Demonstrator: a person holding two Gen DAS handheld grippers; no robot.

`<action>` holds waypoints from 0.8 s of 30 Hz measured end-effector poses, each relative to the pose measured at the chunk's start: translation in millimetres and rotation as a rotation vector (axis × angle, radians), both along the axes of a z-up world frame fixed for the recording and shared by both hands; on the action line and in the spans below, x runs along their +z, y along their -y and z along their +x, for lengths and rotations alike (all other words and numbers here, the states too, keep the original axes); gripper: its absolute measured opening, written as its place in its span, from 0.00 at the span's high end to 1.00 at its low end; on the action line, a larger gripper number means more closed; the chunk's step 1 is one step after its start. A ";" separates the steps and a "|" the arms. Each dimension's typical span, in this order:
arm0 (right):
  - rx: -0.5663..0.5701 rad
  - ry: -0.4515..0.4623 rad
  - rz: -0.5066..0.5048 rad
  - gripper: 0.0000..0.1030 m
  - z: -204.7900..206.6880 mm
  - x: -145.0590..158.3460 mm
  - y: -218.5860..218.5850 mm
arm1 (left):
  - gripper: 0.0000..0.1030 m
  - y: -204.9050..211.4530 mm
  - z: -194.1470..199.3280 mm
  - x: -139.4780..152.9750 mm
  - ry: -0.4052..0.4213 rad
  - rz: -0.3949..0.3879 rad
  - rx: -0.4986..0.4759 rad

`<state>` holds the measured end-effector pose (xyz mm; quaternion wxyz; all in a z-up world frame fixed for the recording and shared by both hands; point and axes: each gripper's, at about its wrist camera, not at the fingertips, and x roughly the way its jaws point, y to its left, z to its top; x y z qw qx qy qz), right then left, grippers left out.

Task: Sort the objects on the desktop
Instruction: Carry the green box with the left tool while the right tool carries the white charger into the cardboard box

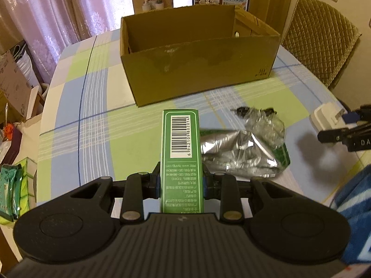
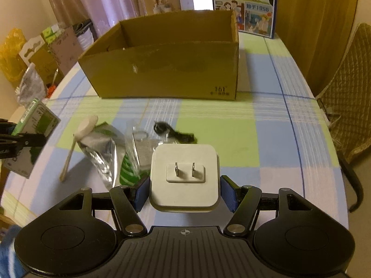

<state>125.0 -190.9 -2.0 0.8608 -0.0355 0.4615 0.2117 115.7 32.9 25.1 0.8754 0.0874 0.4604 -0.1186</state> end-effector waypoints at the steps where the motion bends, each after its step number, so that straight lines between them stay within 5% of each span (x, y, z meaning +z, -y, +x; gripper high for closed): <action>1: 0.004 0.016 -0.001 0.40 5.5 5.7 -1.4 | 0.75 0.6 4.6 2.3 0.004 -0.005 -0.001; 13: 0.059 0.196 0.030 0.40 124.5 91.4 -52.3 | 0.75 16.5 105.2 66.2 0.129 -0.078 -0.013; 24: 0.046 0.167 0.043 0.40 212.1 65.9 -86.3 | 0.75 30.2 218.2 67.3 0.154 -0.141 0.021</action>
